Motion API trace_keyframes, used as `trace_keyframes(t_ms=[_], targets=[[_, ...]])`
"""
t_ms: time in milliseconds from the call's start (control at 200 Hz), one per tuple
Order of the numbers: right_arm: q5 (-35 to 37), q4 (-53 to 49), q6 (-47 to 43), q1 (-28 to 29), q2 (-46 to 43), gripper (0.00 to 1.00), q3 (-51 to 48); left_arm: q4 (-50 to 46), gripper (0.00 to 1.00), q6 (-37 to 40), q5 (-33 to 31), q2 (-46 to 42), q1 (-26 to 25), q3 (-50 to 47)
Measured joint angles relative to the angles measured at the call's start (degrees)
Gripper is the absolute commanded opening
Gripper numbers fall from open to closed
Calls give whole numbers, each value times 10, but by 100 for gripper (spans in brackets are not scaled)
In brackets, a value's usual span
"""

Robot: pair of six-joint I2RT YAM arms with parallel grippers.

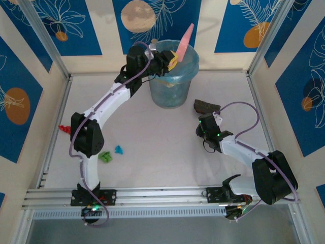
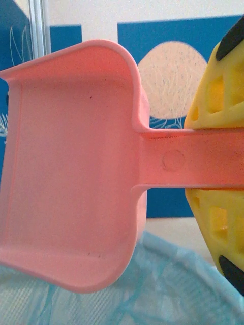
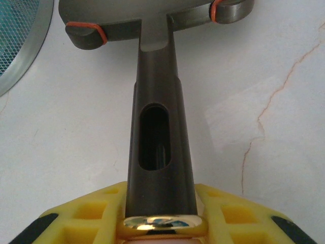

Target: Sweep away the paper scraps from the table

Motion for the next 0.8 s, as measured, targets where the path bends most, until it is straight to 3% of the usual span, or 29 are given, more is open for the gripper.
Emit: trace_keyframes(t_ms=[205, 400, 565, 800], targets=[[2, 0, -3, 0, 0, 0, 0, 78, 0, -32, -21, -41, 0, -63], [4, -3, -4, 0, -5, 0, 0, 93, 0, -26, -23, -51, 0, -85], [8, -7, -8, 1, -19, 0, 0, 70, 0, 34, -24, -116, -13, -137], [8, -16, -10, 2, -30, 0, 0, -6, 0, 188, -47, -336, -80, -285]])
